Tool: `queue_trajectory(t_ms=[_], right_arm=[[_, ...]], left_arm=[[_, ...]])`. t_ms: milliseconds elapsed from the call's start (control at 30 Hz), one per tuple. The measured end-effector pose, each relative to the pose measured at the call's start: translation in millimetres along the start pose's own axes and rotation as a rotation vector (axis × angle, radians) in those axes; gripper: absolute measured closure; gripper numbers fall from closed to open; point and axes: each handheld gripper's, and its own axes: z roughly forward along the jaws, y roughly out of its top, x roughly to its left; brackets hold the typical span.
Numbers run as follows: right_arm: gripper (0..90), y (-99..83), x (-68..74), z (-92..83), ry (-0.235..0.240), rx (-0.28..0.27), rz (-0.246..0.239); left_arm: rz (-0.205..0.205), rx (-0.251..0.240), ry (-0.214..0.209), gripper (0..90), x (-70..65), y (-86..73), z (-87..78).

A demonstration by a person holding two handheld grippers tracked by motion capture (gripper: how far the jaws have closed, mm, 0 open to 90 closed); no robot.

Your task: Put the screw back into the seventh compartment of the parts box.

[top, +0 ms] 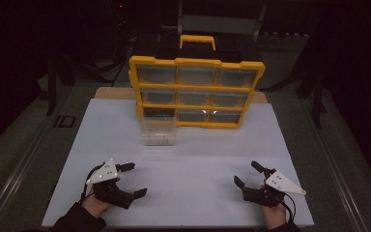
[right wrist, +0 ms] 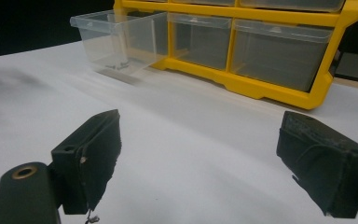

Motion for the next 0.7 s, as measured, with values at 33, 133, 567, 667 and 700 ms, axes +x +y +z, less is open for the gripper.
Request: queue_trajectory(t_ms=[33, 133, 567, 667, 700], right_arm=[[13.9, 0.0, -0.1, 0.0, 0.0, 0.0, -0.001], [13.9, 0.1, 0.1, 0.1, 0.0, 0.0, -0.002], [13.9, -0.3, -0.1, 0.4, 0.0, 0.003, -0.004], [13.9, -0.3, -0.1, 0.4, -0.001, 0.004, -0.004], [13.9, -0.3, -0.1, 0.4, -0.001, 0.004, -0.005]], left_arm=[[0.01, -0.007, -0.001, 0.0, 0.1, -5.6, -2.4], [0.014, -0.011, 0.009, 0.0, 0.6, -11.6, -5.0], [0.02, -0.026, 0.024, 0.0, 5.1, -23.4, -11.0], [0.019, -0.023, 0.025, 0.0, 6.0, -25.9, -11.6], [0.021, -0.023, 0.026, 0.0, 6.1, -26.6, -12.0]])
